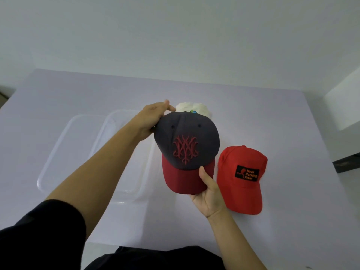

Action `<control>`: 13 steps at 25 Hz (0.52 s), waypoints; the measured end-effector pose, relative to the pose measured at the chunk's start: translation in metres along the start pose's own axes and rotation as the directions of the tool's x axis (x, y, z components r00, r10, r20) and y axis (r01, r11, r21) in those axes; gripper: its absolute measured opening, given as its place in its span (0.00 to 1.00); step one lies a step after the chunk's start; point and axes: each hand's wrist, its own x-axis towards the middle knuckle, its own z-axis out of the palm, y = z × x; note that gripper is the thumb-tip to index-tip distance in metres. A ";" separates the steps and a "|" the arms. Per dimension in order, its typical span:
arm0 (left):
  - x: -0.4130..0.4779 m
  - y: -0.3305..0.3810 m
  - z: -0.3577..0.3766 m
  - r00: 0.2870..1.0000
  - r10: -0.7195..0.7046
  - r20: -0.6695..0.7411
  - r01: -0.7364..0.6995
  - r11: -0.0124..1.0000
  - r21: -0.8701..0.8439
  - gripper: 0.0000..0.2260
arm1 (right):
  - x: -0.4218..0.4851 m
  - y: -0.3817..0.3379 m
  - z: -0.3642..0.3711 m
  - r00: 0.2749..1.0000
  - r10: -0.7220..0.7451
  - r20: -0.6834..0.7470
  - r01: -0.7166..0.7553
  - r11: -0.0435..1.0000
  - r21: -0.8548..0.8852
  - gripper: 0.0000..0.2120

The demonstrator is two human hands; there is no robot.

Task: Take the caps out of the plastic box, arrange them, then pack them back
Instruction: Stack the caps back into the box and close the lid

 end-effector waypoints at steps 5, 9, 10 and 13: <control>-0.043 -0.040 -0.054 0.920 -0.256 0.298 0.278 0.960 -0.034 0.30 | 0.017 0.040 0.028 0.997 -0.081 0.005 0.080 0.985 0.154 0.39; -0.062 -0.079 -0.086 0.940 -0.260 0.220 0.322 0.889 -0.325 0.27 | 0.035 0.084 0.064 0.998 -0.063 0.016 0.062 0.994 0.087 0.41; -0.064 -0.085 -0.099 0.934 -0.270 0.233 0.340 0.871 -0.355 0.26 | 0.040 0.098 0.074 0.998 -0.066 0.014 0.065 0.993 0.094 0.41; -0.069 -0.100 -0.128 0.913 -0.240 0.330 0.386 0.771 -0.507 0.18 | 0.052 0.132 0.101 0.997 -0.078 -0.017 0.079 0.986 0.146 0.39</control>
